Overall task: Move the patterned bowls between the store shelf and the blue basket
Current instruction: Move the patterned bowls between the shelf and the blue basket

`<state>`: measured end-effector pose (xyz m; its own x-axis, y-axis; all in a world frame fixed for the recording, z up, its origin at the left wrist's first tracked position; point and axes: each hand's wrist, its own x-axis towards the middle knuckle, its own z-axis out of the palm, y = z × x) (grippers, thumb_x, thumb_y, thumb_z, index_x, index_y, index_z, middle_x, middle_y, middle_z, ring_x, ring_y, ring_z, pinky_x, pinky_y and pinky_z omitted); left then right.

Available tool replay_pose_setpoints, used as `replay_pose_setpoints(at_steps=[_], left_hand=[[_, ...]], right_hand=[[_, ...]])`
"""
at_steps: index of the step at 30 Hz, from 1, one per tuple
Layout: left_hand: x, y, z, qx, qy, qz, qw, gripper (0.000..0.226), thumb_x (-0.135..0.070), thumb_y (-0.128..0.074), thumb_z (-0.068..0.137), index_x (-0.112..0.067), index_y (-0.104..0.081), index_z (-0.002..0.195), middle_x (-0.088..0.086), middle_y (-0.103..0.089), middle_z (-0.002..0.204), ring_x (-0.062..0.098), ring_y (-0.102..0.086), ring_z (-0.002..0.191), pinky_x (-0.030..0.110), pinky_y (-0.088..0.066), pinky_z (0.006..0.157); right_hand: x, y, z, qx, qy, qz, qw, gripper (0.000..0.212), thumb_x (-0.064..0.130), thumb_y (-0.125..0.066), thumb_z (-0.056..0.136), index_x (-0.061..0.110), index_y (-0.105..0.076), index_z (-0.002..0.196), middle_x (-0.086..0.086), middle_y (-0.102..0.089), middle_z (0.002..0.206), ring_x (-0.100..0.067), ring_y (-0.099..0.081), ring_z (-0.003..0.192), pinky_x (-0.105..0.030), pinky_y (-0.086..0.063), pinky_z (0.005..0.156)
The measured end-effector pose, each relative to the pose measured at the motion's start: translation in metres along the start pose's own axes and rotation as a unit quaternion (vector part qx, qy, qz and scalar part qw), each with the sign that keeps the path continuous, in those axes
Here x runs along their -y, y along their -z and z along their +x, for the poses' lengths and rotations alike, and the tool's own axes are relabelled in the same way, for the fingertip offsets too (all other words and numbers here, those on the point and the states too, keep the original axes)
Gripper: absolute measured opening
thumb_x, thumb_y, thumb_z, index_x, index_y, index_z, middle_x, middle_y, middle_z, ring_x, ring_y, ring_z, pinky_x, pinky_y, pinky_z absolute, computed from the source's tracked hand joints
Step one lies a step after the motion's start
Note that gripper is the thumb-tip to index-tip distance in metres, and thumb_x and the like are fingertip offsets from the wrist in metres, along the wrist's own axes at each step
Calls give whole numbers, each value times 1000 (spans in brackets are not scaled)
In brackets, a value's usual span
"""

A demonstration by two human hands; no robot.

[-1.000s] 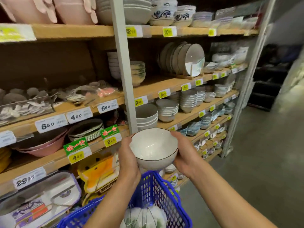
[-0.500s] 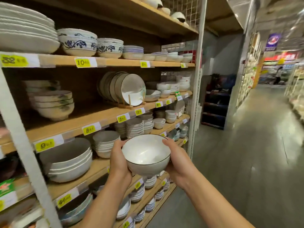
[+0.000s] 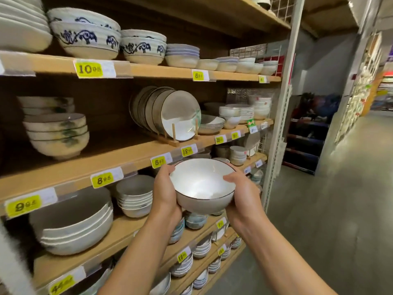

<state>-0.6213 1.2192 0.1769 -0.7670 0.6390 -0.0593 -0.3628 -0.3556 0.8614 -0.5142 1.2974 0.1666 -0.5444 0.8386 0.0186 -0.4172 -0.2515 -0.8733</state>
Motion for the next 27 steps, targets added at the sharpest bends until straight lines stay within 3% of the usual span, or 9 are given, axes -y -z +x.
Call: replay_pose_setpoints(at_steps=[4,8,11,15,18,22,25,27], left_hand=[[-18,10,46,-35,-20,-1,999,26,-27,-42,91,-14,-65,92,5,-75,77,22,-68,73,26,-53,54],[-42,22,82,-58,-27,6,998,30,-27,-45,87,-14,-68,99,11,-73,96,31,-65,93,40,-54,77],[-63,32,102,-63,-58,24,996,34,-23,-45,88,-13,-68,111,14,-70,108,30,-63,102,37,-51,77],[-84,47,121,-60,-72,71,993,35,-26,-48,88,-11,-66,115,14,-71,110,28,-64,102,36,-51,77],[-92,56,131,-95,-78,74,990,36,-26,-49,86,-11,-66,113,13,-74,103,26,-67,94,35,-54,74],[-102,65,143,-149,-115,63,980,34,-23,-49,85,-9,-66,110,13,-73,104,30,-66,99,43,-51,88],[-108,72,154,-160,-120,45,979,27,-21,-46,87,-11,-68,101,11,-76,94,28,-69,86,40,-53,80],[-112,76,159,-148,-98,50,983,29,-24,-44,87,-15,-70,95,11,-76,92,27,-72,79,40,-54,76]], right_hand=[[-5,-33,48,20,-9,-8,1000,39,5,-45,79,28,-75,88,0,-75,95,-26,-66,95,-34,-54,65],[-10,-68,94,42,-56,-3,998,41,3,-45,79,16,-70,108,-7,-74,100,-29,-66,94,-30,-55,56],[-10,-90,127,76,-85,14,993,40,0,-43,75,11,-71,102,-12,-74,98,-34,-64,96,-36,-57,66],[-9,-117,164,167,-157,13,973,56,3,-40,69,6,-63,120,-20,-64,122,-40,-59,109,-43,-53,81],[-16,-138,189,237,-193,-3,952,59,6,-44,61,8,-65,116,-19,-65,120,-40,-60,103,-43,-54,80],[-28,-166,222,327,-230,-17,917,52,7,-42,64,10,-68,109,-17,-69,110,-37,-64,93,-41,-56,72],[-34,-187,243,391,-271,-11,880,58,5,-40,64,6,-64,117,-19,-67,111,-38,-63,93,-42,-54,75],[-37,-199,256,431,-288,-11,855,54,4,-37,64,2,-69,108,-21,-69,103,-38,-67,84,-39,-57,67]])
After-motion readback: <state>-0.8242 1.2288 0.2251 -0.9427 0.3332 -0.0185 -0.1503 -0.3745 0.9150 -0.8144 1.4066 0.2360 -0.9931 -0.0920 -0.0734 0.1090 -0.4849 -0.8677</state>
